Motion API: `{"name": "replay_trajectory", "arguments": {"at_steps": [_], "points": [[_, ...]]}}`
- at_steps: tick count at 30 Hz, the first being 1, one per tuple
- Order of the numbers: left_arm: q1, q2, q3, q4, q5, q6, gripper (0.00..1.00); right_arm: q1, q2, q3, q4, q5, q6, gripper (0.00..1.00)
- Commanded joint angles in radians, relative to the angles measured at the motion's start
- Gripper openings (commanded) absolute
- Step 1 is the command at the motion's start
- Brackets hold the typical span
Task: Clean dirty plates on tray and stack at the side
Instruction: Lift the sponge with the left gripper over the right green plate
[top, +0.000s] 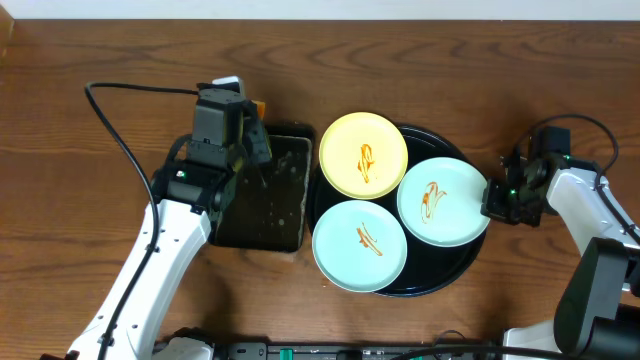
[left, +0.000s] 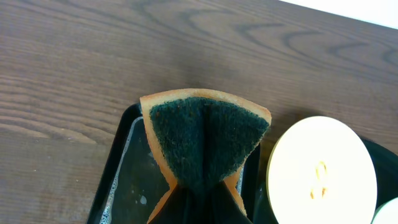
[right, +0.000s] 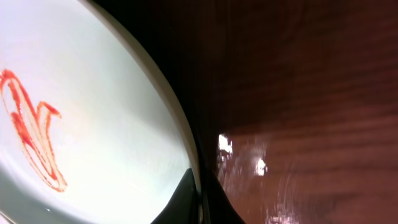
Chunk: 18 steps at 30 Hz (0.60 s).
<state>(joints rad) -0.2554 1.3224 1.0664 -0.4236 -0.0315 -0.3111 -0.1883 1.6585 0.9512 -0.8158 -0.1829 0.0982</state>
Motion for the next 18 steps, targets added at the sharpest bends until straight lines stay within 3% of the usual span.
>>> {"name": "replay_trajectory", "arguments": {"at_steps": [1, 5, 8, 18], "points": [[0.005, 0.019, 0.007, -0.019, 0.068, -0.002, 0.08, -0.001, 0.008, 0.016, -0.03, 0.024, 0.002, 0.01], [0.005, 0.064, 0.009, -0.025, 0.228, -0.003, 0.08, 0.031, 0.008, 0.016, -0.051, 0.025, 0.002, 0.01], [0.005, 0.104, 0.027, -0.056, 0.241, -0.024, 0.07, 0.054, 0.008, 0.016, -0.054, 0.031, 0.002, 0.01], [0.005, 0.283, 0.153, -0.198, 0.475, -0.031, 0.07, 0.059, 0.008, 0.016, -0.068, 0.04, 0.013, 0.01]]}}
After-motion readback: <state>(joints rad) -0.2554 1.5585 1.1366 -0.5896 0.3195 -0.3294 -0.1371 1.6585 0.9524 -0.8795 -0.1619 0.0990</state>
